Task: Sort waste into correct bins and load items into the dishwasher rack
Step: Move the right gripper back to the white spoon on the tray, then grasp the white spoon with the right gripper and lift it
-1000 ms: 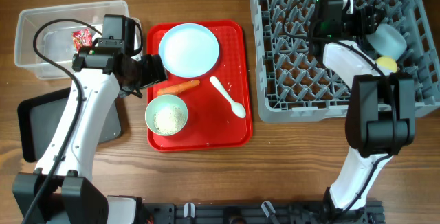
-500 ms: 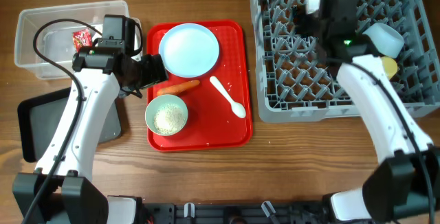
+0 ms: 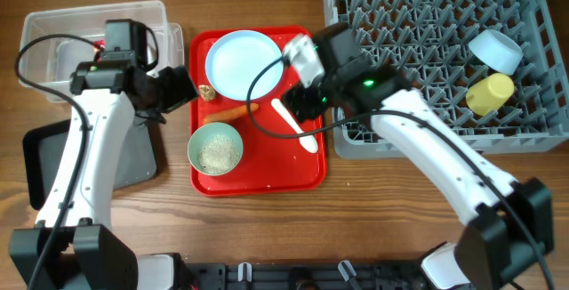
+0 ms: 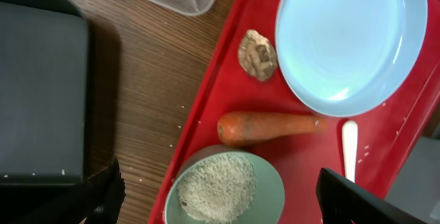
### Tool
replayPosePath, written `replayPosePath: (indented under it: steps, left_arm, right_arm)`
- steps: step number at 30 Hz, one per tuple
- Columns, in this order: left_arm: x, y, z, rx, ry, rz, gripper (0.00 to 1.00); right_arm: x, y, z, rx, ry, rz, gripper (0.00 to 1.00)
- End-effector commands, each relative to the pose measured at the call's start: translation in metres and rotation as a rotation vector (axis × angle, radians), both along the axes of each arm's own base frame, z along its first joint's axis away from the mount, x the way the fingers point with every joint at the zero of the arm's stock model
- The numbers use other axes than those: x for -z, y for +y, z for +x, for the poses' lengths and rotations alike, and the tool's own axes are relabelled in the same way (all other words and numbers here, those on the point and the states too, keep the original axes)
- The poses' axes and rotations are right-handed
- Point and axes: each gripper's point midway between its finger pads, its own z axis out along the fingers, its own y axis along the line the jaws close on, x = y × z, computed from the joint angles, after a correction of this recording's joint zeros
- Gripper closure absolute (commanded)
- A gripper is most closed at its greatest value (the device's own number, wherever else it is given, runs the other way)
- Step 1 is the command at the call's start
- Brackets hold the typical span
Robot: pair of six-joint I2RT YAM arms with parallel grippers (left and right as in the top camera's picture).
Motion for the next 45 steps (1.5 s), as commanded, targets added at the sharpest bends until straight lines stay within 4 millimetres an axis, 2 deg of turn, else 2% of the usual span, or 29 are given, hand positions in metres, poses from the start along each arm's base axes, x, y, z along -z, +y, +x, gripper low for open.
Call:
replayPosePath:
  steps: [1,7,21,25,32,36,39,45]
  left_arm:
    - [-0.008,0.0,0.001,-0.024,-0.022,-0.028,0.08]
    - [-0.008,0.0,0.001,-0.024,-0.023,-0.028,0.06]
    - [-0.008,0.0,0.001,-0.024,-0.021,-0.028,0.05]
    - [-0.008,0.0,0.001,-0.024,-0.021,-0.028,0.04]
    - [-0.008,0.0,0.0,-0.024,-0.018,-0.028,0.04]
    - [-0.008,0.0,0.0,-0.024,-0.015,-0.028,0.04]
    - [-0.008,0.0,0.0,-0.024,-0.015,-0.028,0.04]
    - [-0.008,0.0,-0.001,-0.024,-0.014,-0.028,0.05]
  right_arm:
    - [0.036,0.0,-0.018,-0.013,0.108,-0.094,0.2]
    - [0.077,-0.005,-0.032,-0.018,0.231,-0.175,0.2]
    - [0.145,-0.011,-0.056,-0.013,0.419,-0.289,0.2]
    - [0.15,-0.013,-0.058,-0.002,0.438,-0.299,0.22]
    - [0.151,-0.018,-0.065,0.033,0.477,-0.315,0.39]
    - [0.151,-0.026,-0.073,0.05,0.51,-0.352,0.4]
    - [0.152,-0.034,-0.071,0.101,0.504,-0.388,0.4]
    - [0.152,-0.031,-0.066,0.107,0.485,-0.374,0.42]
